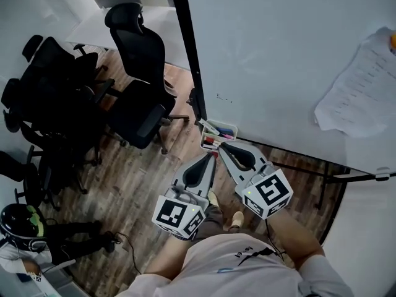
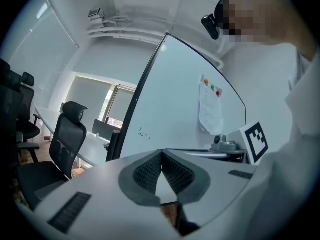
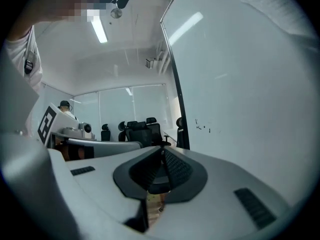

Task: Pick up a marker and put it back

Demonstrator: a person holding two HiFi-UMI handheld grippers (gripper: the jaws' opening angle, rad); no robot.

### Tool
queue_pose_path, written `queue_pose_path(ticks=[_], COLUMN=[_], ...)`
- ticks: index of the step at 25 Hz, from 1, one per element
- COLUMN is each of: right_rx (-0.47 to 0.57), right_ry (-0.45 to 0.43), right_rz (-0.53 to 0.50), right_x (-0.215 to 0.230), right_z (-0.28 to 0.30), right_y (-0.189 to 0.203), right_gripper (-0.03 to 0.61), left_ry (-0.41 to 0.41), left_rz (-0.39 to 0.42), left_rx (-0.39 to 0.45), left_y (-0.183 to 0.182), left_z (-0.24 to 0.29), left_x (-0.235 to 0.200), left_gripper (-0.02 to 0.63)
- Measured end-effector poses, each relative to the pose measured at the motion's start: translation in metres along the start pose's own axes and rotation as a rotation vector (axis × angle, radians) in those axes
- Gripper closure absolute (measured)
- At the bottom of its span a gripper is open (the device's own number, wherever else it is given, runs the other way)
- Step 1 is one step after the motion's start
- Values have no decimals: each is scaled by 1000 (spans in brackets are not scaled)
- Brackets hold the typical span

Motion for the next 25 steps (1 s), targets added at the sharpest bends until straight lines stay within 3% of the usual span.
queue_pose_path(ticks=[25], right_rx=[74], right_ry=[-65], right_rz=[35], right_x=[-37], right_z=[-127], right_y=[-23], right_gripper=[565], left_ry=[8], left_rz=[36], left_rx=[77], left_y=[-14], left_z=[-52], left_x=[121], left_gripper=[603])
Point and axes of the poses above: the fingertips, and each gripper's own axes: z forward along the fingers, x to its right, y out of its underside, the point moved 8 cm from there along -z, backward along the fingers, and after that the axes turned 3 degrees about -y, right-handed, at the moved point
